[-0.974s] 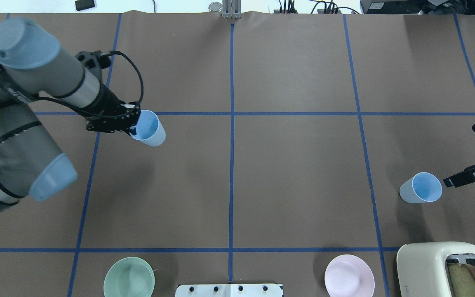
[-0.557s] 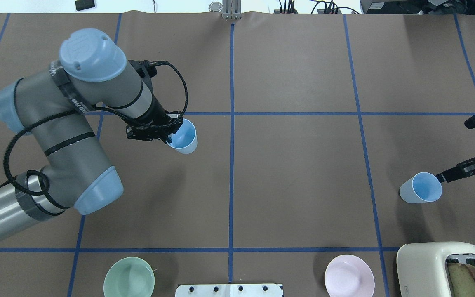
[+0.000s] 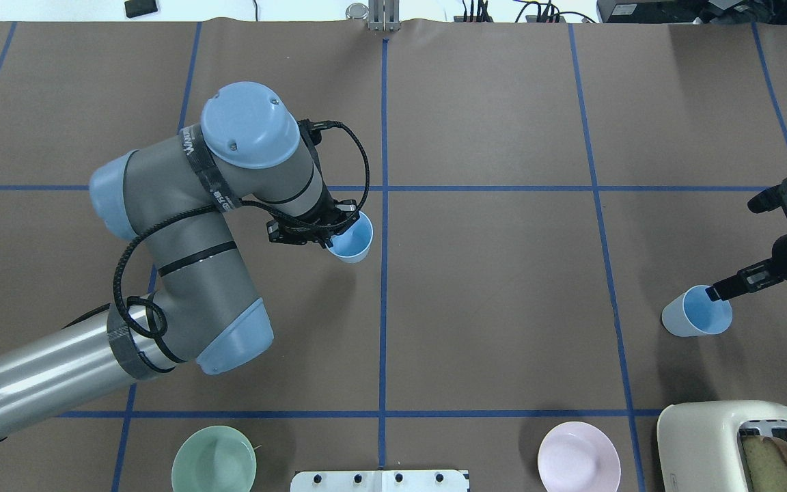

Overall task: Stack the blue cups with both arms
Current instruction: 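Carry the cup centreward with the left gripper while the right grasps its cup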

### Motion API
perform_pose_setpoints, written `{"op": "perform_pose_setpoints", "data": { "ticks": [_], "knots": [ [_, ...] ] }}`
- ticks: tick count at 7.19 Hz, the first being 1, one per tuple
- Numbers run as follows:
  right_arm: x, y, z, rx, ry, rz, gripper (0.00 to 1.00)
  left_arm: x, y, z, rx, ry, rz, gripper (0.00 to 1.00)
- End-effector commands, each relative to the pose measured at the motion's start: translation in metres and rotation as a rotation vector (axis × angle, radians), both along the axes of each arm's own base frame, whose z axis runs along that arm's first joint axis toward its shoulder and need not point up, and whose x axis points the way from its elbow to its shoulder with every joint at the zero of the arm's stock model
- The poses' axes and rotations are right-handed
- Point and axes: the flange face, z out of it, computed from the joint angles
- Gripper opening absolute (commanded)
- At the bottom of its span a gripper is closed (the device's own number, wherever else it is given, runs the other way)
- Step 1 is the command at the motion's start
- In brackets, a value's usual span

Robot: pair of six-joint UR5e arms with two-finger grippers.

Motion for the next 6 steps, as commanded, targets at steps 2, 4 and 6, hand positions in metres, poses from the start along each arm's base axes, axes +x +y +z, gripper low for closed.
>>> {"op": "perform_pose_setpoints", "data": {
  "ticks": [2,4,6],
  "knots": [
    [-0.0215,0.01,0.0017,-0.01,0.021,-0.018,0.77,0.0428,-0.0046,-0.0041,0.016,0.03,-0.013,0.0],
    [-0.0234,0.0112,0.0014,-0.008,0.019,-0.025,0.55,0.0429,-0.0047,-0.0042,0.015,0.03,-0.013,0.0],
    [-0.0238,0.0107,0.001,-0.007,0.019,-0.026,0.15,0.0429,-0.0047,-0.0042,0.014,0.03,-0.014,0.0]
  ]
}}
